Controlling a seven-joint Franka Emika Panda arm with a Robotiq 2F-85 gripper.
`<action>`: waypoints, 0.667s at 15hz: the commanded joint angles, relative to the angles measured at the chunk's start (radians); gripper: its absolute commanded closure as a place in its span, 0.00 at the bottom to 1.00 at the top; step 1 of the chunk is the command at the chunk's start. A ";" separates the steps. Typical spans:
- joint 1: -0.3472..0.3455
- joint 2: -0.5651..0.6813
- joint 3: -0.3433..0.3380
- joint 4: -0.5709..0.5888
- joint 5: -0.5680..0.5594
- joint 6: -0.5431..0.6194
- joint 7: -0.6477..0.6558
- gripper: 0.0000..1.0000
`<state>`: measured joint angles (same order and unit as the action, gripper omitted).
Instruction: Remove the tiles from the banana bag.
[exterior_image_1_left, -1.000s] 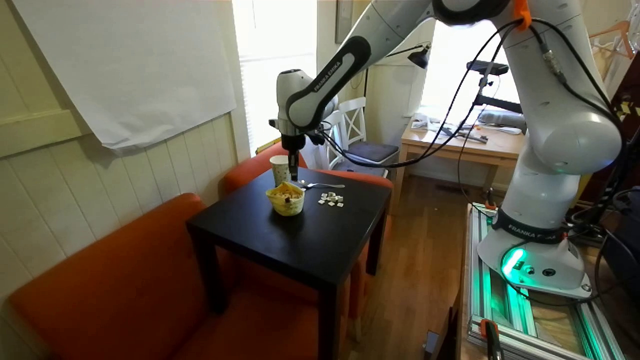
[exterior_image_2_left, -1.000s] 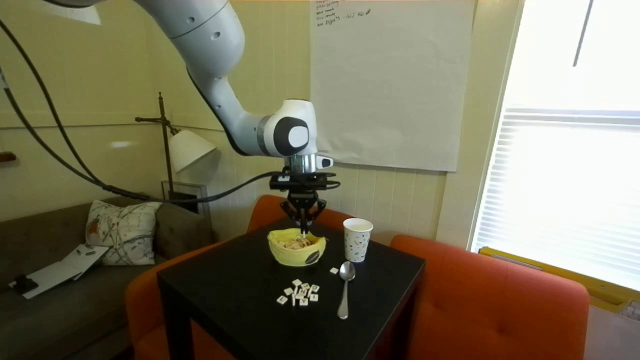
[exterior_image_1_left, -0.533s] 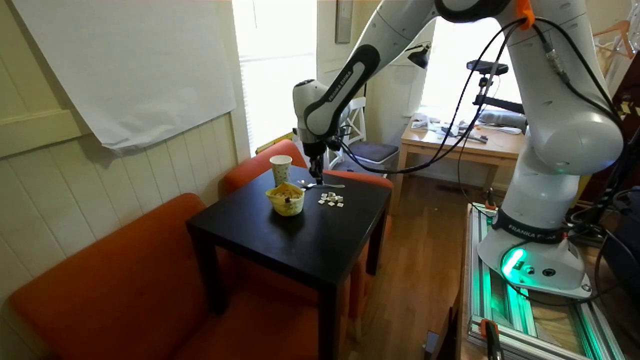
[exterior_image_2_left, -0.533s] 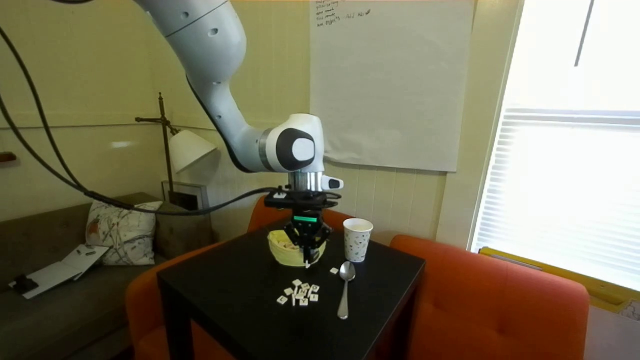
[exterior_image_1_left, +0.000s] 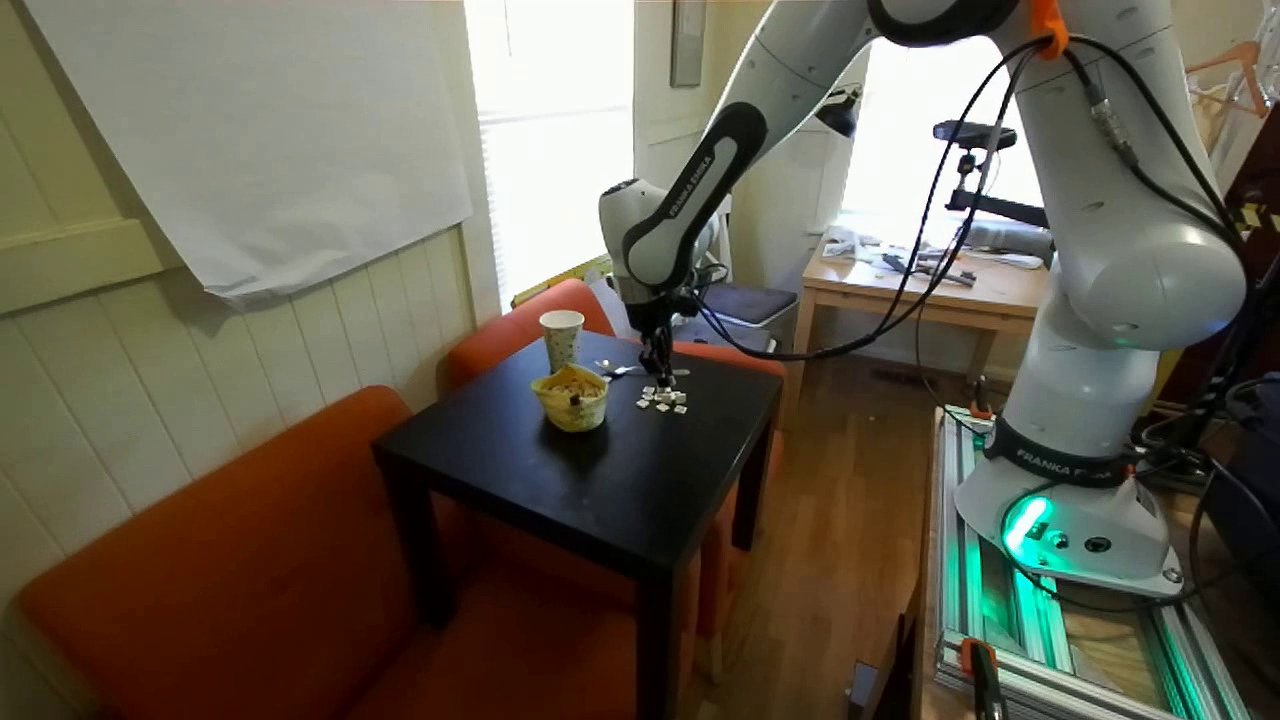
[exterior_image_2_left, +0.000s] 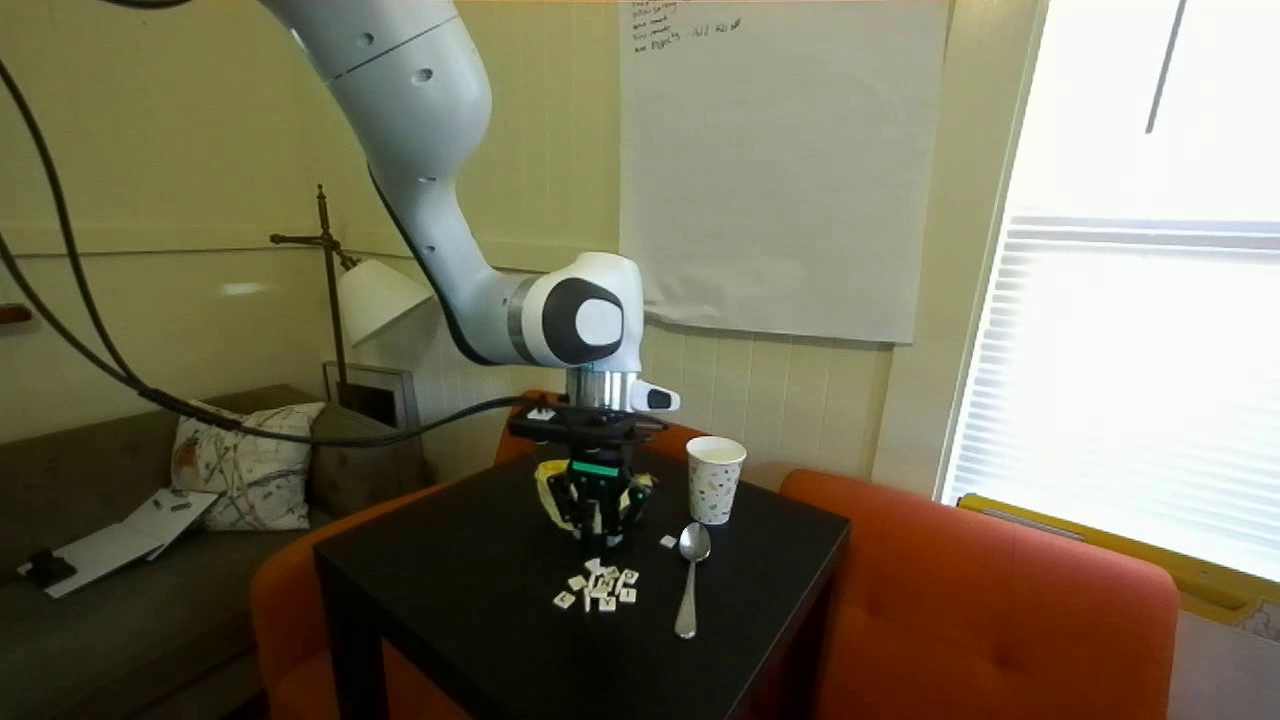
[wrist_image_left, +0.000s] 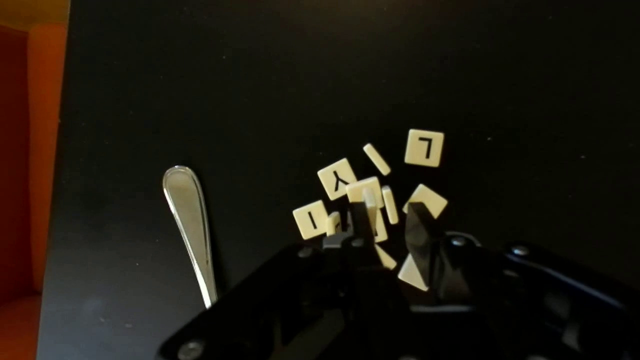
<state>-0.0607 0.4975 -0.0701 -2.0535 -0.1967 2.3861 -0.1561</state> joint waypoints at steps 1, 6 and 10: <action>0.007 -0.014 -0.006 -0.009 -0.009 -0.011 0.028 0.42; 0.007 -0.021 0.001 -0.008 -0.002 -0.009 0.026 0.07; 0.009 -0.019 0.006 -0.007 0.001 -0.008 0.025 0.00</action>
<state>-0.0570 0.4934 -0.0674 -2.0528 -0.1966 2.3861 -0.1461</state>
